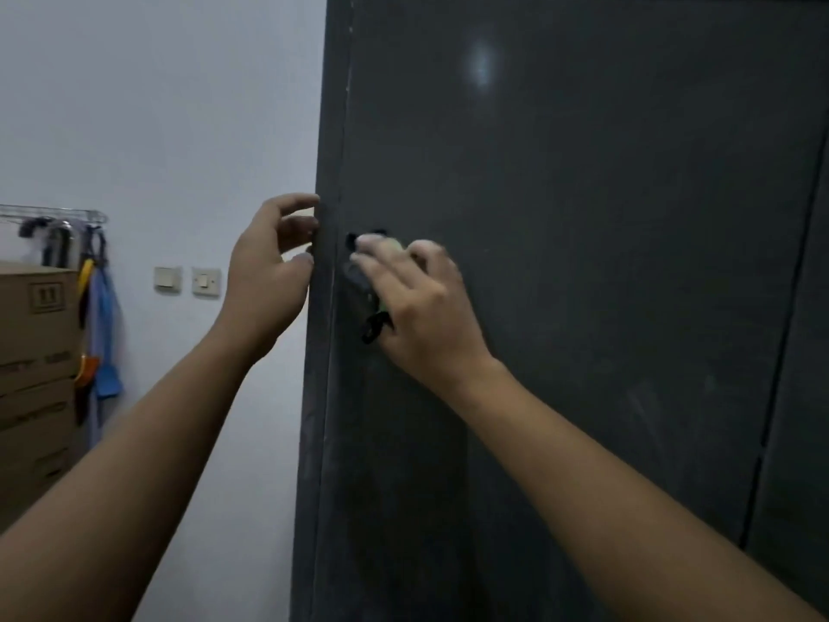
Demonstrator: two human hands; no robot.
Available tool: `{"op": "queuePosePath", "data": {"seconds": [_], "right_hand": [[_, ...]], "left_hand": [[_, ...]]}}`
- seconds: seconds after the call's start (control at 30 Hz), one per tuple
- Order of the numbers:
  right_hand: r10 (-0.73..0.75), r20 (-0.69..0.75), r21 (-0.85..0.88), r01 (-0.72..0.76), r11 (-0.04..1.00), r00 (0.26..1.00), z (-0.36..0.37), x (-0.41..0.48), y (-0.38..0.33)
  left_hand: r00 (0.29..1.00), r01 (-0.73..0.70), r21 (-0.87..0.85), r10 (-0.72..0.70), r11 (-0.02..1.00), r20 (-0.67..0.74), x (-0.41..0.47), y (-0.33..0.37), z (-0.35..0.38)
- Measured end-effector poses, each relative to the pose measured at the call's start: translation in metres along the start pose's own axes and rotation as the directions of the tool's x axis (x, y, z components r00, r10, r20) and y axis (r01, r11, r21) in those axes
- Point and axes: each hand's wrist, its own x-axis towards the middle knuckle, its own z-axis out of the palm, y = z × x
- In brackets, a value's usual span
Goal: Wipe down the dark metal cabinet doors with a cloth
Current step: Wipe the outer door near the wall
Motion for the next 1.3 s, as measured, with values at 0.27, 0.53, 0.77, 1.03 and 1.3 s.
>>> {"op": "queuePosePath", "data": {"seconds": [0.27,0.53,0.77,1.03,1.3], "right_hand": [[-0.443,0.299,0.106,0.432,0.896,0.845,0.010,-0.012,-0.002],[-0.123,0.065,0.063,0.119,0.991,0.990,0.017,0.026,-0.016],[-0.408,0.322,0.199,0.360,0.912,0.854,0.018,0.007,-0.016],[-0.070,-0.021,0.019,0.070,0.997,0.997,0.019,0.031,-0.008],[-0.157,0.287,0.014,0.160,0.987,0.945,0.006,-0.035,-0.023]], "left_hand": [[0.972,0.230,-0.186,-0.217,0.955,0.090,-0.007,0.000,-0.012],[0.968,0.251,-0.155,-0.249,0.955,0.032,-0.013,-0.006,-0.019],[0.952,0.302,-0.017,-0.301,0.953,0.061,-0.027,-0.010,-0.028],[0.973,0.224,0.053,-0.221,0.973,-0.065,-0.038,-0.011,-0.032],[0.986,0.167,0.231,-0.160,0.958,-0.048,-0.074,0.005,-0.002]]}}
